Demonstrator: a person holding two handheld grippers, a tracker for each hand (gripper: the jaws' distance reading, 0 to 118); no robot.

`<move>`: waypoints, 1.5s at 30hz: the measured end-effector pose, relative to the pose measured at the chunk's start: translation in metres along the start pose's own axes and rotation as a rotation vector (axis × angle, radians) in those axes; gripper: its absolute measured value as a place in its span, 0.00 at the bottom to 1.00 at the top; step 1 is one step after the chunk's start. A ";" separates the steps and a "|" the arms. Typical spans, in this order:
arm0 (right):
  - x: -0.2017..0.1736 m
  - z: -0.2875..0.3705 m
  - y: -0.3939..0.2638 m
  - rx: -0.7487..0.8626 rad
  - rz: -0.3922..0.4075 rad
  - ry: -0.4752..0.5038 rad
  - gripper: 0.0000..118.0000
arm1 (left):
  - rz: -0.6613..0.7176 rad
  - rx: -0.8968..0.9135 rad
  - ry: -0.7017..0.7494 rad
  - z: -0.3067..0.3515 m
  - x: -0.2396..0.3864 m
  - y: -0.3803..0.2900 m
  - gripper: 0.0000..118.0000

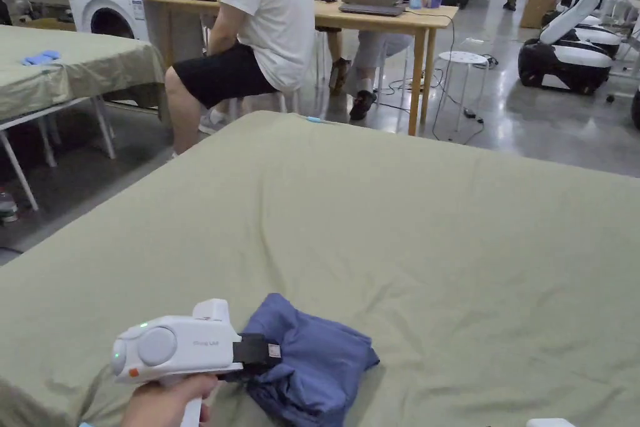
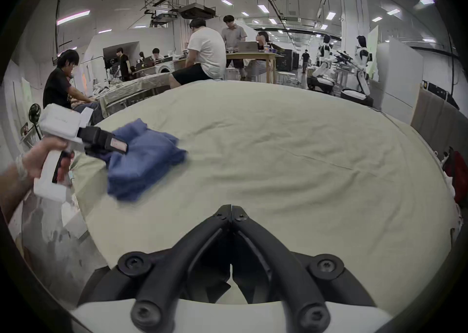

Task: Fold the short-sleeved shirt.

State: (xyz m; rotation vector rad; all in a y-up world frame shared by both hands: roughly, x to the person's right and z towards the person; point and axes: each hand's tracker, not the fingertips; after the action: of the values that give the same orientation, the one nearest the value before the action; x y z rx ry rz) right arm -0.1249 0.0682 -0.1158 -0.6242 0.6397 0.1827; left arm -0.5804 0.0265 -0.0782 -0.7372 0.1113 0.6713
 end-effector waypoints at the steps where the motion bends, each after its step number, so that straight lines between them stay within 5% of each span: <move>1: -0.005 -0.001 0.003 -0.001 0.002 0.001 0.00 | -0.005 0.000 0.033 0.006 -0.018 0.014 0.25; 6: -0.016 -0.009 0.010 -0.001 0.013 -0.002 0.00 | 0.003 0.028 0.165 0.027 -0.078 0.059 0.25; 15: -0.012 -0.022 0.008 -0.017 0.017 -0.008 0.00 | 0.010 0.058 0.132 0.034 -0.080 0.053 0.28; 19: -0.012 -0.019 0.009 -0.006 0.021 -0.004 0.00 | -0.010 0.149 0.173 0.063 -0.078 0.057 0.76; 20: -0.012 -0.017 0.009 -0.003 0.023 -0.002 0.00 | -0.005 0.169 0.166 0.074 -0.078 0.059 0.76; 24: -0.010 -0.008 0.010 0.017 0.020 0.002 0.00 | 0.001 0.224 0.195 0.108 -0.072 0.064 0.66; 27: 0.000 -0.002 0.008 0.036 0.012 0.004 0.00 | -0.010 0.241 0.263 0.120 -0.055 0.059 0.00; 33: 0.032 0.028 0.024 0.094 0.021 -0.037 0.00 | -0.185 0.270 0.285 0.109 0.037 0.025 0.00; 40: 0.113 0.091 0.064 0.233 0.010 -0.228 0.00 | -0.537 0.483 0.198 0.085 0.236 -0.051 0.00; 45: 0.158 0.154 0.073 0.341 -0.016 -0.385 0.00 | -0.632 0.566 0.097 0.076 0.347 -0.091 0.00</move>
State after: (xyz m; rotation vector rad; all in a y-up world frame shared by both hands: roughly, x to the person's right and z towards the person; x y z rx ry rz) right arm 0.0524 0.2144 -0.1502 -0.2535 0.2821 0.1686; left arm -0.2629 0.2096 -0.0798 -0.2257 0.1402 -0.0148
